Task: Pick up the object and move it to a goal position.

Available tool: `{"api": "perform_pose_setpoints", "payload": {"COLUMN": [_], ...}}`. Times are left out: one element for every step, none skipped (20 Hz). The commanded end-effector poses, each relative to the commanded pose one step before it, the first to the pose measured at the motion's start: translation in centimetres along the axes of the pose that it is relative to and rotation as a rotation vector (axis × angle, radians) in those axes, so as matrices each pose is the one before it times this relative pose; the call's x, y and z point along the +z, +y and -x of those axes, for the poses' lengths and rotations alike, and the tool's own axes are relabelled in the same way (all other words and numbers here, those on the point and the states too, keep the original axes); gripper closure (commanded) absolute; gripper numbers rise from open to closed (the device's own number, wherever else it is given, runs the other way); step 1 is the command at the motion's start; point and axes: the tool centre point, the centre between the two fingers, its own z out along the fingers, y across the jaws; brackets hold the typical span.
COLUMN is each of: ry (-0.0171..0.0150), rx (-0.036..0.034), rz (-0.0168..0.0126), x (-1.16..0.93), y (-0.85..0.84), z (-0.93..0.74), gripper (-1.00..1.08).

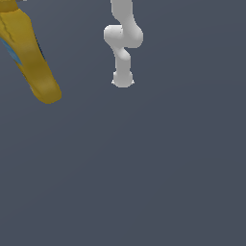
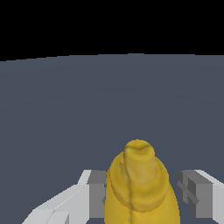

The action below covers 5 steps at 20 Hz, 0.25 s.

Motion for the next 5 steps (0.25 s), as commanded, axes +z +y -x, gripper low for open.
{"api": "perform_pose_setpoints", "payload": {"ry": [0.00506,0.00000,0.00000,-0.00048,0.00000], "rx": [-0.00581,0.00000,0.00000,-0.00006,0.00000], "rz": [0.00527,0.00000,0.00000,0.00003,0.00000], "x": [-0.068,0.062,0.044,0.059,0.009], "y": [-0.073,0.001,0.001,-0.004,0.000], "z": [-1.162,-0.155,-0.109,-0.066,-0.022], "gripper": [1.08,1.08,1.08,1.08,1.08]}}
